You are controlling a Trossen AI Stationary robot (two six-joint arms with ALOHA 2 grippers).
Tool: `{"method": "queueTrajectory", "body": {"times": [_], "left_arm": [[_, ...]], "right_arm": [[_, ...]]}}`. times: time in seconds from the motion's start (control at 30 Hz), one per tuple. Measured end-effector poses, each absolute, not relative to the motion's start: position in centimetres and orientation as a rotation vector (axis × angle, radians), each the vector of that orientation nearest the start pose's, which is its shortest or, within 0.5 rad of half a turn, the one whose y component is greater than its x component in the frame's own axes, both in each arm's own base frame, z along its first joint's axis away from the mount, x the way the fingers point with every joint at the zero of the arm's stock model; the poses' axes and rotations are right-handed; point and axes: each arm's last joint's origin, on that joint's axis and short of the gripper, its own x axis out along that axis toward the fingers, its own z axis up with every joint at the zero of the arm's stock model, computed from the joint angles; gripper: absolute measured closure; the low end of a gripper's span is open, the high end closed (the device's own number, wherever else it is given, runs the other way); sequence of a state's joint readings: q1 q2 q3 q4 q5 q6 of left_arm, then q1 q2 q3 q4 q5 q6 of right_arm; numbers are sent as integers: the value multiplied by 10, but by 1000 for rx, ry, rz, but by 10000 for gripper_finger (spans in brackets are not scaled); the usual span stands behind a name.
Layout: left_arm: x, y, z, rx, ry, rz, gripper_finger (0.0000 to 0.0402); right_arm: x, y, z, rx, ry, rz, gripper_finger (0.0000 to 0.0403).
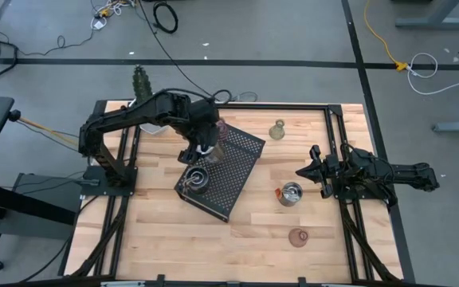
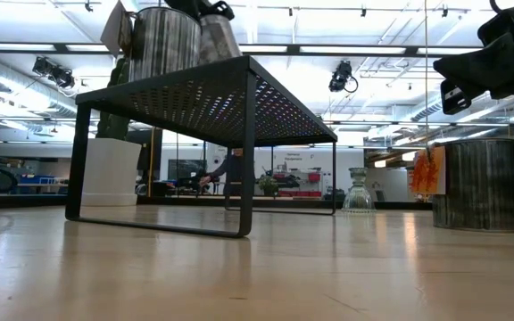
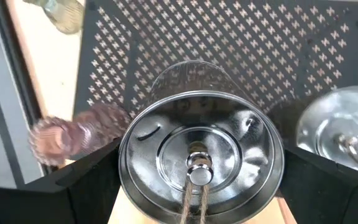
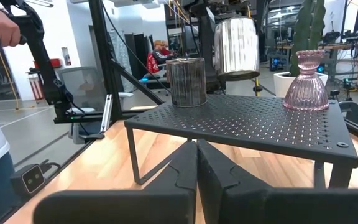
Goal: Pick & Place candle stick holders
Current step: Put the top silver scented candle on the shelf
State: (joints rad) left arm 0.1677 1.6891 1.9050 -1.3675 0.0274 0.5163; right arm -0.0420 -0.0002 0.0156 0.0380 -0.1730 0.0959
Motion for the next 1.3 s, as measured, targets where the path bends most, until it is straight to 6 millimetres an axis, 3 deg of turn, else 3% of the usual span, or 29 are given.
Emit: {"method": "queueTrajectory", "body": {"times": [0.27,0.6,1.3], "left_arm": [[332,49,396,364,1109,-180,28],[332,41,394,390,1124,-220,28],[358,36,358,395,1271,-248,28]], "right_arm": [[96,1,172,90,-47,134,391],[96,1,172,90,-47,133,391],[96,1,172,90,-47,133,391]]}}
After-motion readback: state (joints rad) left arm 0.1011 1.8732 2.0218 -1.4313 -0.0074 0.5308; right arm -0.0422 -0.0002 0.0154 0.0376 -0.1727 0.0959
